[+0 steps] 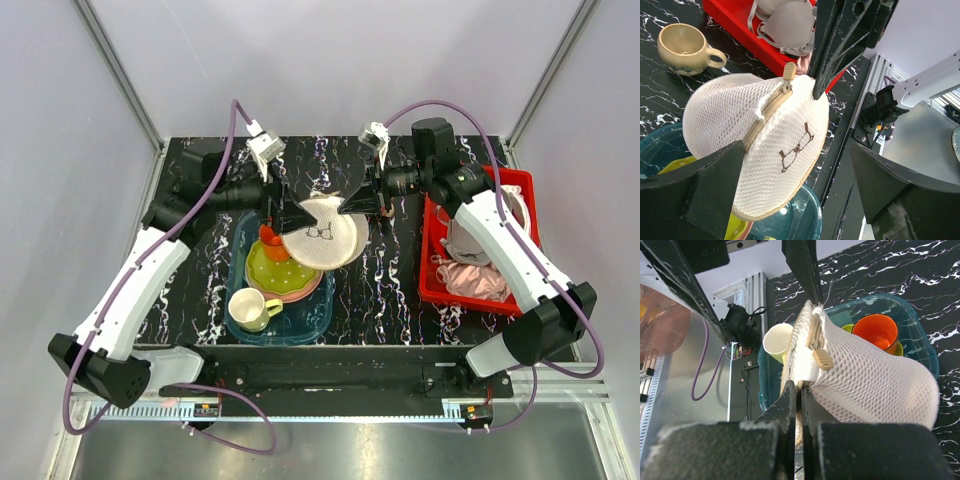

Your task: Unzip the laundry bag and remove the bra

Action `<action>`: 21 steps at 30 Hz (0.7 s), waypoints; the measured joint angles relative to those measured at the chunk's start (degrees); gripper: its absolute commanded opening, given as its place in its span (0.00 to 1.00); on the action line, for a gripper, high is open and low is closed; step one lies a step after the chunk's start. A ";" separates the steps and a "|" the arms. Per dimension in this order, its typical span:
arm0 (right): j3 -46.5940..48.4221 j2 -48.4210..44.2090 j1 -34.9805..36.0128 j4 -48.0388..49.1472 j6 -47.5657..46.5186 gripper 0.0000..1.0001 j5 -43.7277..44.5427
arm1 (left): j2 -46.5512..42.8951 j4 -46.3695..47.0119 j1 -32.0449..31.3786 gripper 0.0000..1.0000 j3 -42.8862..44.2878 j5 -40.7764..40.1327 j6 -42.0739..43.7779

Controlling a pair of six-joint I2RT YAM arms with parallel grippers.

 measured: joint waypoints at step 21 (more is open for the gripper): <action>0.02 0.42 -0.33 0.17 0.28 0.00 4.81 | 6.62 6.12 -1.53 0.00 -4.90 -1.88 -6.10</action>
